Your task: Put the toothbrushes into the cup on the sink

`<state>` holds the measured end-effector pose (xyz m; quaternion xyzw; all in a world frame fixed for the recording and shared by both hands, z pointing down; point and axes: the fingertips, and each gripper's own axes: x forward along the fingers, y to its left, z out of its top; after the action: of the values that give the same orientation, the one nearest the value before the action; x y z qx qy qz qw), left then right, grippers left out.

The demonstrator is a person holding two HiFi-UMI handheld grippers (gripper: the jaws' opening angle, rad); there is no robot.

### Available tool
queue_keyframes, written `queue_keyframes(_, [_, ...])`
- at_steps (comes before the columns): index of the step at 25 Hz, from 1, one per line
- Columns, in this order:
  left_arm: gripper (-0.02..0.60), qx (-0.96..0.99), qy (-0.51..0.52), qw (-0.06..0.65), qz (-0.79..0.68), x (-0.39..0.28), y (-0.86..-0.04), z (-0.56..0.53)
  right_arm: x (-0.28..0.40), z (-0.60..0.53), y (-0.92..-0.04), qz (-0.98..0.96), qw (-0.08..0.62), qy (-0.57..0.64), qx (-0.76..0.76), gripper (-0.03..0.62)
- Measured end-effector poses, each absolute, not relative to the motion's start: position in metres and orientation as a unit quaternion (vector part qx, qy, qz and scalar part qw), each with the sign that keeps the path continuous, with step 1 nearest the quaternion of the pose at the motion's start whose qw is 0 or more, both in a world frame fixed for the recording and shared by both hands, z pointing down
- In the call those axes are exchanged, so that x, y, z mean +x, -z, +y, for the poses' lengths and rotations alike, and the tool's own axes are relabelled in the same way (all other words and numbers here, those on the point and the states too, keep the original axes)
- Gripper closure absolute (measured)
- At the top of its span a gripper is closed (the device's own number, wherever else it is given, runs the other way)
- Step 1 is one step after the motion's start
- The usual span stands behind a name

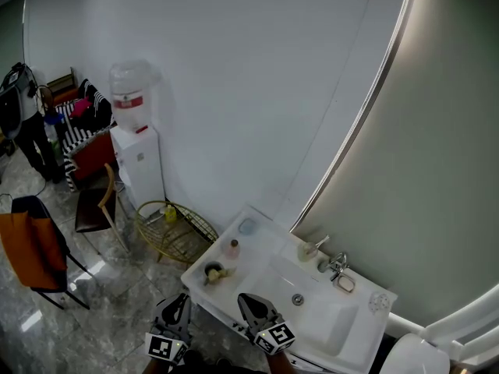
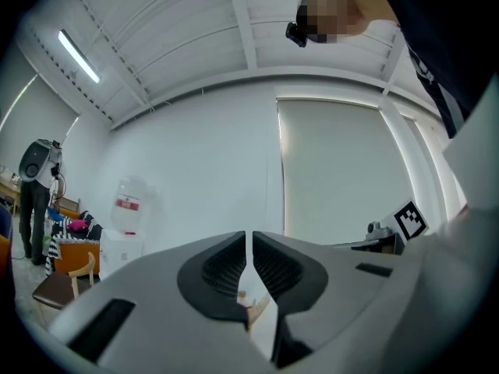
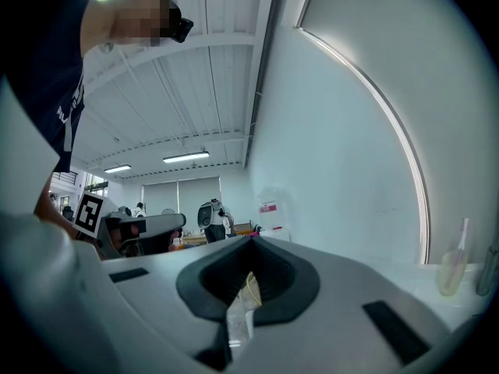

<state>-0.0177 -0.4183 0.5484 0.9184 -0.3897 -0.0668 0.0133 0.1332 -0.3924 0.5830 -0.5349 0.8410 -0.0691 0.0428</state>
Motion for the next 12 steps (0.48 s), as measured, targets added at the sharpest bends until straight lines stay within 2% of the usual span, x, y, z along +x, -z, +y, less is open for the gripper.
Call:
queue_keyframes(5, [0.546, 0.920, 0.068, 0.021, -0.385, -0.020, -0.552, -0.413, 0.128, -0.389, -0.581, 0.842, 0.042, 0.067, -0.533, 0.566])
queue_keyframes(9, [0.552, 0.923, 0.049, -0.011, -0.383, -0.019, -0.553, -0.406, 0.126, -0.387, -0.581, 0.844, 0.037, 0.062, -0.532, 0.566])
queue_keyframes(12, [0.555, 0.920, 0.057, 0.006, -0.389, -0.023, -0.554, -0.406, 0.125, -0.386, -0.581, 0.840, 0.045, 0.073, -0.535, 0.566])
